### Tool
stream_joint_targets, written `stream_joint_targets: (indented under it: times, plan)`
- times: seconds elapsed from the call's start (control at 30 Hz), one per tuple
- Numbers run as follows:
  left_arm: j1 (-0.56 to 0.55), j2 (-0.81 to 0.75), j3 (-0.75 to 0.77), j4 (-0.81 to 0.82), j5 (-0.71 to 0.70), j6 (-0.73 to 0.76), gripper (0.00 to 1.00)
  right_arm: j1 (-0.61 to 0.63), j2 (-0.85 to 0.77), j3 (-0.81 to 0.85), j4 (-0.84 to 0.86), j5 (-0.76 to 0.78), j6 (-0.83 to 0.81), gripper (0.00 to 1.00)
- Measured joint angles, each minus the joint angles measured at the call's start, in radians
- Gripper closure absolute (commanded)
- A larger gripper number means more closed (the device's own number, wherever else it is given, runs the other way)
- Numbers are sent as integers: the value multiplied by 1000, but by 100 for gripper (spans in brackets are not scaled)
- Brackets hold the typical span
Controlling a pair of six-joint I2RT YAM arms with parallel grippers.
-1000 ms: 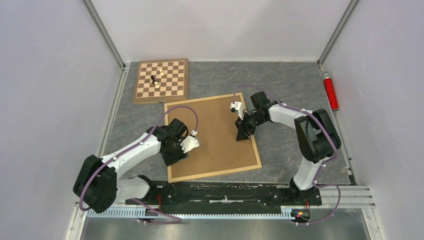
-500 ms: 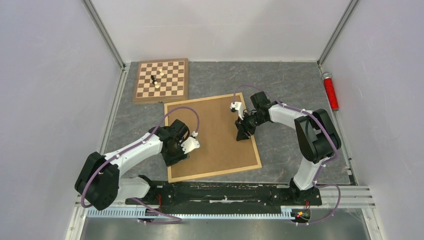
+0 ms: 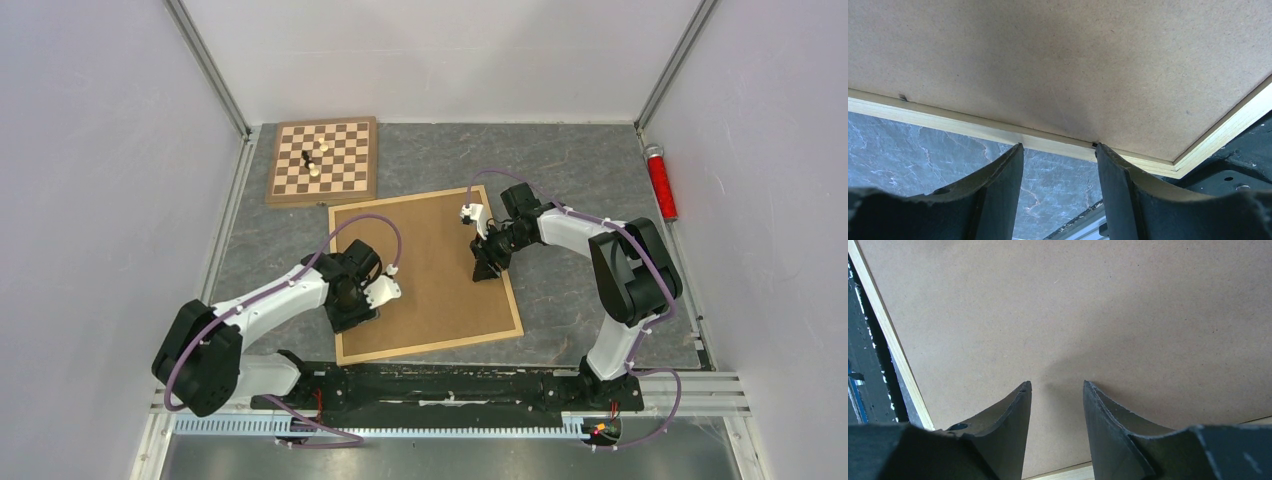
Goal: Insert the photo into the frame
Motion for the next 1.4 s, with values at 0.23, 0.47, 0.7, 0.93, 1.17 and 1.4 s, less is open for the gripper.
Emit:
stream_joint_targets:
  times: [0.23,0.47,0.7,0.93,1.17,1.4]
  plan:
    - [-9,9,3,0,-7,0,38,0,0,0,0,1,0,54]
    - [-20,24,10,-4,-15,0,38,0,0,0,1,2,0,54]
    - [-34,38,11,12,-14,-1,38,0,0,0,1,3,0,54]
    - [-51,61,10,27,-28,-8,38,0,0,0,2,3,1,54]
    - [-52,61,10,27,-29,-9,38,1,0,0,2,4,0,54]
    - [-52,61,18,31,-21,-32,40,1,0,-1,3,5,1,55]
